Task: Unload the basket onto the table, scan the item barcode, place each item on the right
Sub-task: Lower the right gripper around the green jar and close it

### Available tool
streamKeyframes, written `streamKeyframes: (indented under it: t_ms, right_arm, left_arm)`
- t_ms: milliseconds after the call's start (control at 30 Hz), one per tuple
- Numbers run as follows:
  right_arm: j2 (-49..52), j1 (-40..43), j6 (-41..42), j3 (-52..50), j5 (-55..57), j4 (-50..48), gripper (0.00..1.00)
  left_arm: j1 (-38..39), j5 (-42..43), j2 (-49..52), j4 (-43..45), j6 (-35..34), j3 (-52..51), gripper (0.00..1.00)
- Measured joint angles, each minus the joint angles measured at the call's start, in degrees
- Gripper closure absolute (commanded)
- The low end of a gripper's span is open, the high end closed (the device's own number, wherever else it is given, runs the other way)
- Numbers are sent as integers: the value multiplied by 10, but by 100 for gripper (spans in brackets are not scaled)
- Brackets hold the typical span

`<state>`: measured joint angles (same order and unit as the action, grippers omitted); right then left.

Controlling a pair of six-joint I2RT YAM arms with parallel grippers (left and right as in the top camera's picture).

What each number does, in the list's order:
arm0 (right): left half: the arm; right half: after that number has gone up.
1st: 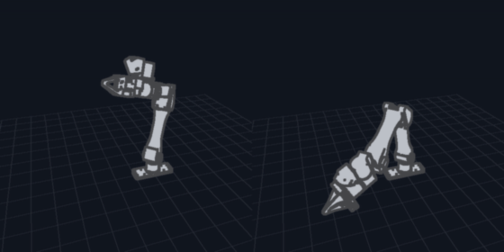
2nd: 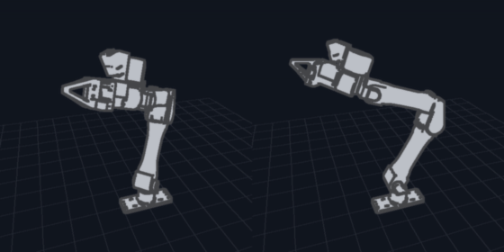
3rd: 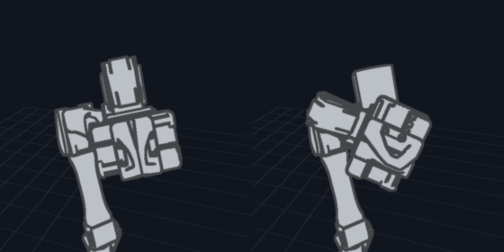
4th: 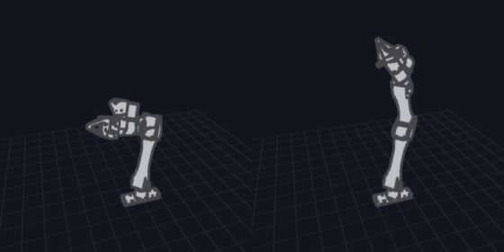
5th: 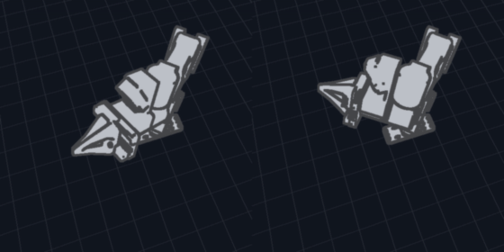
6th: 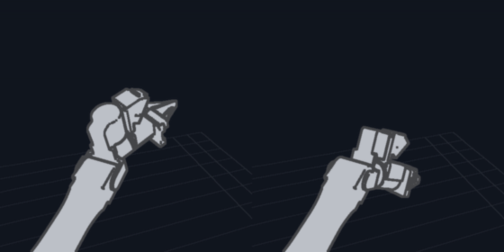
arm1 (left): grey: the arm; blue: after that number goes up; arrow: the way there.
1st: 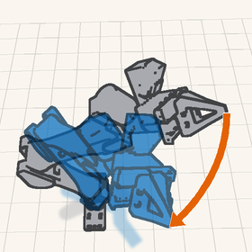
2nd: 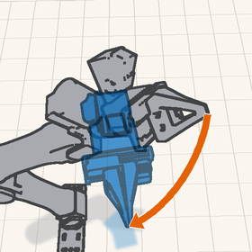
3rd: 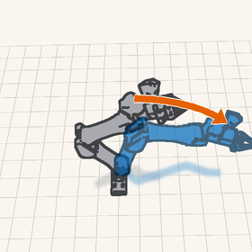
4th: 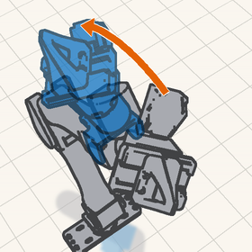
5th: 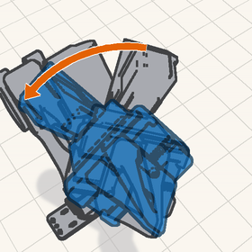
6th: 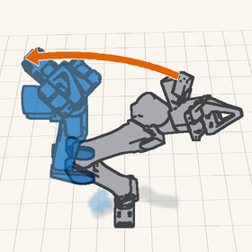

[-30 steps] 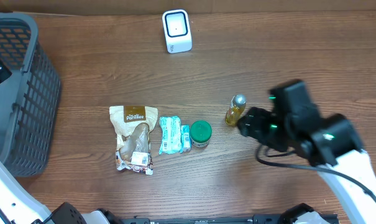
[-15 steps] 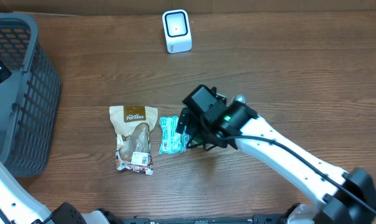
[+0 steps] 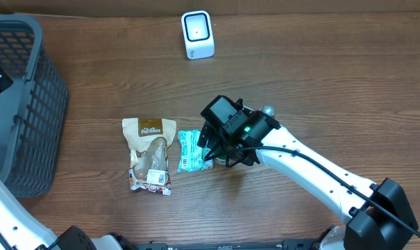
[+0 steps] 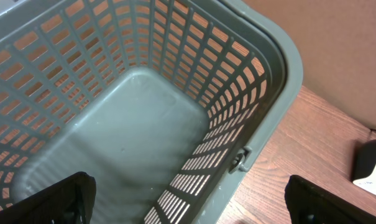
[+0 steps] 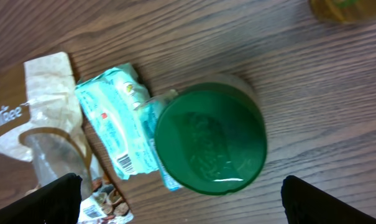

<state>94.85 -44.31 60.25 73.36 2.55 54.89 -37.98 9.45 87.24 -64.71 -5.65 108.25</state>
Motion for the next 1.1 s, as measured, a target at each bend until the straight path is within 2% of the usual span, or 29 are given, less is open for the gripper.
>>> streamKeyframes:
  t_ms: [300,367,433,700,800,1100]
  right_arm:
    - [0,1,10,0,6,-35,0]
    - [0,1,9,0,4,-32,10]
    - [0,1,9,0,3,-24,11]
    - [0,1,50,0,5,7,27]
    - [0,1,90,0,9,15,22]
    - [0,1,150,0,19,13,22]
  left_arm:
    - [0,0,0,0,0,0,0]
    - [0,0,0,0,0,0,0]
    - [0,0,0,0,0,0,1]
    - [0,0,0,0,0,0,0]
    - [0,0,0,0,0,0,0]
    - [0,0,0,0,0,0,0]
